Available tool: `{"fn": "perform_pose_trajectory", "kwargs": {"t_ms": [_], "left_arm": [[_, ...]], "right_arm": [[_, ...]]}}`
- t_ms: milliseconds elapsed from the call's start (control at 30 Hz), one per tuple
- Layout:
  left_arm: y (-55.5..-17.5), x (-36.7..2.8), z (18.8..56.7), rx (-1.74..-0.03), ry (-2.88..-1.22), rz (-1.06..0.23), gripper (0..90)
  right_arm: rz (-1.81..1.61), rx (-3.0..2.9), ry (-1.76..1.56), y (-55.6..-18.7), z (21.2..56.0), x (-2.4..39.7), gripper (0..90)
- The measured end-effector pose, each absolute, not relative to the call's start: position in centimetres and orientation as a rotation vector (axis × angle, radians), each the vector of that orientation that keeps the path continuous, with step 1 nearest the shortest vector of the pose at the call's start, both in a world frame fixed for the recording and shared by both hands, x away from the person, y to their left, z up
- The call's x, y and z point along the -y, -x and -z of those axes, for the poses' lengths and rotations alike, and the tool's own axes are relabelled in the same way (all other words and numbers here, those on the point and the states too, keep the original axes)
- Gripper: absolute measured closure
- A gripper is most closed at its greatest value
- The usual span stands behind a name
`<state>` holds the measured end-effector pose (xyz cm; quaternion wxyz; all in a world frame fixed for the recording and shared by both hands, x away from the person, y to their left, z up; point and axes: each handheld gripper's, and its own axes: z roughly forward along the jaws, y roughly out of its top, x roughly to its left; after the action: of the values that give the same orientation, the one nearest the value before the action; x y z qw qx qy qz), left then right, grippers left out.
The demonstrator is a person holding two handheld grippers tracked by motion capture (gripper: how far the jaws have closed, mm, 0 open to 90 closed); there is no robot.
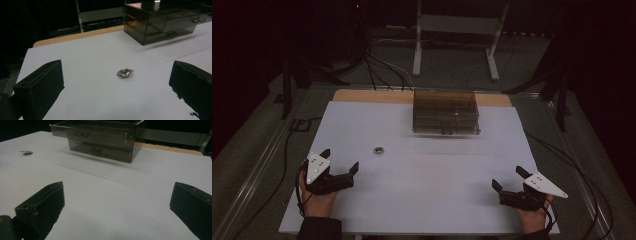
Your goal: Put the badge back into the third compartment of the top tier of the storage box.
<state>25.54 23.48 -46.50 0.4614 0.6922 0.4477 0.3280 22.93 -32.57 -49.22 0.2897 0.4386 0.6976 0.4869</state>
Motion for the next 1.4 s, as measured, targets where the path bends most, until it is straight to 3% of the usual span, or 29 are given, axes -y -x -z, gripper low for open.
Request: {"fn": "perform_pose_trajectory", "kwargs": {"t_ms": [1400], "left_arm": [[-32.2, -19.9, 47.8, -1.127, -1.776, -0.773, 0.5]], "right_arm": [[-1.305, -1.853, -1.166, -23.1, 49.2, 32.7, 0.0]]}}
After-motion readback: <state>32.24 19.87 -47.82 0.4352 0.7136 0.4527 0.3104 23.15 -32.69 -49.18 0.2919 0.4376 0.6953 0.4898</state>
